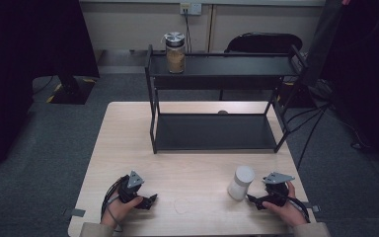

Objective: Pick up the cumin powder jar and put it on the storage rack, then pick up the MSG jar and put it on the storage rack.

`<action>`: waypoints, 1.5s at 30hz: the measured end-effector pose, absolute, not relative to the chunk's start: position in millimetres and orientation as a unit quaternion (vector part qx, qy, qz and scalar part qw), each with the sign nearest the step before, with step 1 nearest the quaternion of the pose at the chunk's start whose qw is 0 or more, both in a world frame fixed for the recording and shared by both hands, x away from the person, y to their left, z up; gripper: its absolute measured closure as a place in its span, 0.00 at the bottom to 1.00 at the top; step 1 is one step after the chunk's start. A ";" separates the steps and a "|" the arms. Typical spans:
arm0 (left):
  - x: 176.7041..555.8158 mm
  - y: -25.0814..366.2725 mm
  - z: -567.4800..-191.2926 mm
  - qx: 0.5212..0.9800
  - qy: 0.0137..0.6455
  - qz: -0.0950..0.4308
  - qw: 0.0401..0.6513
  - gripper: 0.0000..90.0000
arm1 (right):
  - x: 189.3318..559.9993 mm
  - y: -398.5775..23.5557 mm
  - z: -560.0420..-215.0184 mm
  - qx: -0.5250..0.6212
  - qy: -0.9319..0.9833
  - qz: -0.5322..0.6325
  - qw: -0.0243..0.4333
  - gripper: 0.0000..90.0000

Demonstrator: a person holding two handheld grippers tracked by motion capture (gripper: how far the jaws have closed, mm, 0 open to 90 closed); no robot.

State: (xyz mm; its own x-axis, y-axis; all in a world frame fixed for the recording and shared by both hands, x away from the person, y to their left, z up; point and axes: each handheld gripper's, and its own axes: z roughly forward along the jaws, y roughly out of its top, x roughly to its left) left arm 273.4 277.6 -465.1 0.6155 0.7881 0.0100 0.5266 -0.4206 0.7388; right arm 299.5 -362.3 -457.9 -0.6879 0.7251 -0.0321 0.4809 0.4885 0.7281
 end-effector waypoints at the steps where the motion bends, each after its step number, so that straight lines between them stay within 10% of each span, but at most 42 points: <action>1: 273.4 277.6 -465.1 0.823 0.399 0.181 0.361 0.00 | 299.5 -362.3 -457.9 0.357 0.846 0.359 0.170 0.00; 45: 273.8 277.5 -465.0 0.823 0.399 0.181 0.361 0.00 | 302.5 -361.0 -450.0 0.362 0.851 0.346 0.158 0.00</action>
